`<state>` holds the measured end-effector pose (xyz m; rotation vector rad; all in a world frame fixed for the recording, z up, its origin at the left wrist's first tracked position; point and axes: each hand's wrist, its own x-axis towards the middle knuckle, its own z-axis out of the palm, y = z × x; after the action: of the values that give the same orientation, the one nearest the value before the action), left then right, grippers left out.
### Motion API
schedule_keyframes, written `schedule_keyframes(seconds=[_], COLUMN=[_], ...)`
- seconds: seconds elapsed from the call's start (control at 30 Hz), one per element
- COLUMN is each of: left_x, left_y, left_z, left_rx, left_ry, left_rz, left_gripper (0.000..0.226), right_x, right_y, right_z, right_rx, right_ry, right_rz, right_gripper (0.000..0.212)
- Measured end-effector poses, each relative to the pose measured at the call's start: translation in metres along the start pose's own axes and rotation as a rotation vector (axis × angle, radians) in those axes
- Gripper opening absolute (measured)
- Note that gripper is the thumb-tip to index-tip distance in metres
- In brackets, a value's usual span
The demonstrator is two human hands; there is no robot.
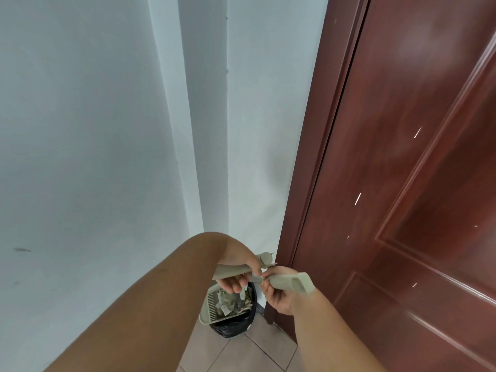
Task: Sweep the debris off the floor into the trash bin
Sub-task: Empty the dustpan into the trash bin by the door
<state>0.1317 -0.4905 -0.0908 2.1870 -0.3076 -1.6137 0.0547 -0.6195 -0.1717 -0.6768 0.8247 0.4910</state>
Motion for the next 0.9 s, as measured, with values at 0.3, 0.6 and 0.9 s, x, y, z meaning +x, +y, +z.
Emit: schedule_keyframes(seconds=[0.3,0.6,0.9], left_x=[-0.008,-0.035,-0.047], left_y=[0.013,0.031,0.047], left_z=[0.009,0.018,0.026], left_rx=[0.048,0.174,0.258], left_ry=[0.2,0.266,0.301], left_rz=[0.192,0.181,0.173], left_gripper=[0.035,0.038,0.04], right_x=[-0.006,-0.029,-0.065], right_y=[0.005,-0.006,-0.003], right_z=[-0.001,-0.001,-0.029], right_rx=[-0.014,0.056,0.197], right_ry=[-0.077,-0.024,-0.088], right_rz=[0.006,-0.094,-0.126], right_gripper=[0.018,0.023,0.021])
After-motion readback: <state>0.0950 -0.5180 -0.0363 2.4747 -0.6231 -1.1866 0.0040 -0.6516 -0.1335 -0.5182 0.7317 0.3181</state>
